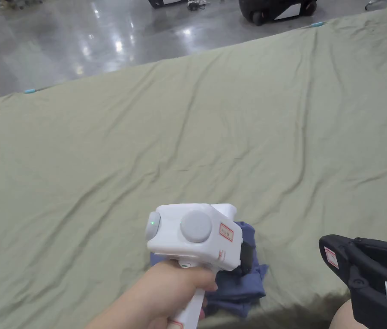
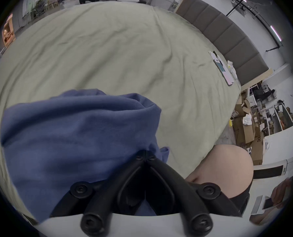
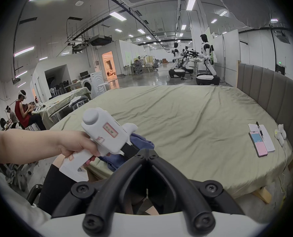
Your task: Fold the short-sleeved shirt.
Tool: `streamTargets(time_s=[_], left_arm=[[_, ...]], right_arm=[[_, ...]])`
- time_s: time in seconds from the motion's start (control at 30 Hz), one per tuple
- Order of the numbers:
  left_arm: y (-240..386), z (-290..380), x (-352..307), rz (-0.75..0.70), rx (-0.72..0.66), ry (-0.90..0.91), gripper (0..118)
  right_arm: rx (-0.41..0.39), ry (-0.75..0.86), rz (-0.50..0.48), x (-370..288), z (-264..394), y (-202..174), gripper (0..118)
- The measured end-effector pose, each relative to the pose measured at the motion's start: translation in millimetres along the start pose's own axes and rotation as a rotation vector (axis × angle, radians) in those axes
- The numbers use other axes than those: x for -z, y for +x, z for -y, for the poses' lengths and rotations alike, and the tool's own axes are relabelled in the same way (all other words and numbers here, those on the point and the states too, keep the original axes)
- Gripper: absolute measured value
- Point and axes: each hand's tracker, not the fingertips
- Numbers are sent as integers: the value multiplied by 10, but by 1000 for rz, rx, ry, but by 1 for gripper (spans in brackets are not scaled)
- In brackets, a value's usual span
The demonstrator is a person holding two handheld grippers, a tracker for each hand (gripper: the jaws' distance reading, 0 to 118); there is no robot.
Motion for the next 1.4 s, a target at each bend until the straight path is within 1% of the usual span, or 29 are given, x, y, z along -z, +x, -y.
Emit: streamTargets(time_s=[0.07,0.17,0.27,0.33,0.4,0.5,0.57,0.63,0.7,0.73,0.8,0.83,0.9,0.97,1.0,1.07,1.1,1.13,1.2,1.23,1.3,1.4], left_arm=[[16,-49,56,49,-12,-6,0],[22,-97,-5,72,-11,-9,0],[-14,-46,-470,212,4,95,0],[-199,48,-909,292,8,205,0],[-451,205,-1315,303,10,325,0],[-871,520,-1818,322,-68,452,0],[-1143,729,-1986,319,-120,498,0],[-1416,925,-2029,300,-178,517,0],[-1669,1060,-1979,316,-231,500,0],[-1762,1108,-1941,313,-270,497,0],[-1890,1182,-1820,359,-300,469,0],[-1950,1196,-1756,388,-311,455,0],[-2000,1159,-1634,414,-320,423,0],[-2065,1089,-1493,437,-326,383,0],[-2092,1036,-1398,471,-334,358,0],[-2161,939,-1208,505,-378,309,0],[-2195,893,-1103,501,-410,285,3],[-2223,848,-1019,504,-423,269,18],[-2210,737,-842,513,-423,259,53],[-2205,679,-735,528,-425,230,65],[-2219,581,-536,562,-435,166,66],[-2080,462,-288,540,-430,147,68]], right_arm=[[-3,-12,2,26,-9,-45,0],[-8,-28,2,76,-19,-92,0],[-19,-46,-9,175,-39,-140,0],[-25,-72,-24,326,-77,-198,0],[-27,-94,-55,515,-105,-252,0],[-12,-145,-132,940,-156,-346,0],[-1,-186,-170,1285,-181,-412,0],[34,-261,-218,1712,-160,-436,0],[83,-359,-242,2083,-110,-426,0],[102,-392,-273,2221,-76,-410,0],[168,-466,-294,2465,13,-332,0],[190,-503,-288,2566,70,-278,0],[210,-515,-240,2632,140,-183,0],[234,-505,-267,2644,178,-69,0],[252,-513,-272,2663,194,-23,0],[316,-534,-282,2698,219,50,0],[330,-536,-292,2696,232,104,0],[332,-538,-294,2702,240,134,0],[344,-541,-299,2703,264,195,0],[358,-543,-304,2696,274,227,0],[385,-548,-308,2688,283,289,0],[402,-553,-306,2678,301,373,0]])
